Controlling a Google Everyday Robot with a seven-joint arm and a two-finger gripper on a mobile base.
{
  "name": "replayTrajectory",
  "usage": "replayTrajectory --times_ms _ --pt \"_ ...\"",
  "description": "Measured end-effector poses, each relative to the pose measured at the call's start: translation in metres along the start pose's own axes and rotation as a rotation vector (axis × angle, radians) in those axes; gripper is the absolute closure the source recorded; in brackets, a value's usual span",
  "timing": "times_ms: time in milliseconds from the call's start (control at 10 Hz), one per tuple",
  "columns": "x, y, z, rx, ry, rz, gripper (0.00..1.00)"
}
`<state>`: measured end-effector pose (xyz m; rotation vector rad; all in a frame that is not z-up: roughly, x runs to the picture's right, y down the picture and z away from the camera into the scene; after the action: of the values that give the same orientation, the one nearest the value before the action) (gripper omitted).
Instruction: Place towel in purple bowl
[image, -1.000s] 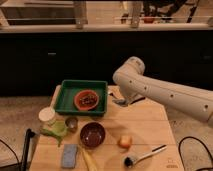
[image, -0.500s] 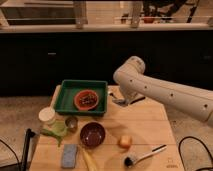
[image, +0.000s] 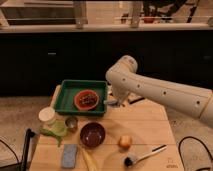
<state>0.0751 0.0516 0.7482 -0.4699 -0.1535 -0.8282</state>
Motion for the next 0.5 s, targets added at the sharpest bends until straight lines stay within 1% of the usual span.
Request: replayTrajectory --times_ms 100,300,500 --pt "-0.008 -0.003 0.0 0.004 -0.017 -0.028 0.94" --pt "-0.036 -0.015 0.0 0.018 -0.063 -0.097 0.94" --pt "-0.051 -0.015 0.002 0.025 -0.096 -0.145 0.94"
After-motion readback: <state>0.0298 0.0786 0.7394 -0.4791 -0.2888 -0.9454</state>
